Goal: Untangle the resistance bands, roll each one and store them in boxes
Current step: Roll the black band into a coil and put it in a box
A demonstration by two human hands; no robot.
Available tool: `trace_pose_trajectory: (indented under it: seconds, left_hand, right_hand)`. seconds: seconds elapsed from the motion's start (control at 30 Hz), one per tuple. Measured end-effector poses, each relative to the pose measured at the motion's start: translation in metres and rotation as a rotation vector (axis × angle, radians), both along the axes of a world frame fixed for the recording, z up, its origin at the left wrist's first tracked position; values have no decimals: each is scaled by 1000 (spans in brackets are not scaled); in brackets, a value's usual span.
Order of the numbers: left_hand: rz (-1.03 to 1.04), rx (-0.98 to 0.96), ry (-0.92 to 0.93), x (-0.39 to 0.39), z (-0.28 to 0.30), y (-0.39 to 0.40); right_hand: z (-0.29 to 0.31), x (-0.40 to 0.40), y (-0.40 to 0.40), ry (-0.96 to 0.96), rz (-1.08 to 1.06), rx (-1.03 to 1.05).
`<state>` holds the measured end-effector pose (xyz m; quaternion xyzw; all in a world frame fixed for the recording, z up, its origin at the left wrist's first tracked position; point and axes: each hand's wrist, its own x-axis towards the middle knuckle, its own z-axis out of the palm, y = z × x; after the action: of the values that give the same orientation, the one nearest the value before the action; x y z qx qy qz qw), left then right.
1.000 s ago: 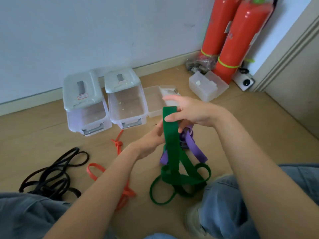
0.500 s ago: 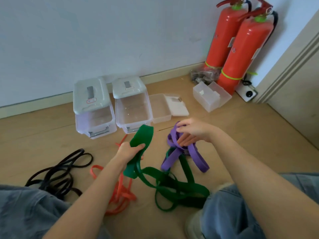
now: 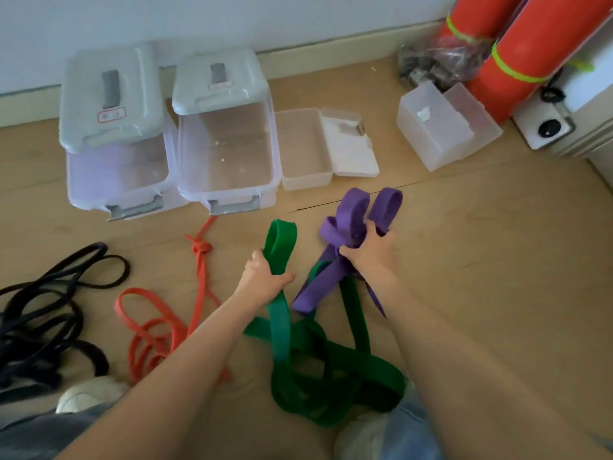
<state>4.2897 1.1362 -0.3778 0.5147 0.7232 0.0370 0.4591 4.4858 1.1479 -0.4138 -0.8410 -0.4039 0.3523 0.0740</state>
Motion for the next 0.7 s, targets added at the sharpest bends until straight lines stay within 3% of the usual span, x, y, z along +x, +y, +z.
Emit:
trace_pose_trajectory:
  seconds: [0.13, 0.2, 0.27, 0.37, 0.43, 0.5, 0.57, 0.7]
  left_hand:
    - [2, -38, 60, 7, -5, -1]
    - [-29, -100, 84, 21, -6, -7]
    - [-99, -139, 119, 37, -9, -14]
    - [-212, -122, 199, 55, -9, -18]
    - [-222, -92, 251, 66, -5, -17]
    - [-265, 35, 363, 74, -3, -17]
    - [-438, 229, 471, 81, -5, -21]
    - [-779, 259, 450, 91, -17, -35]
  right_hand:
    - [21, 44, 17, 104, 6, 127]
    - [57, 73, 35, 201, -28, 197]
    - [103, 96, 49, 254, 91, 227]
    - [160, 123, 54, -69, 469, 146]
    - [182, 133, 47, -314, 601, 106]
    - [184, 139, 34, -505, 634, 107]
    - [167, 141, 17, -547, 637, 30]
    - [106, 128, -22, -307, 598, -308]
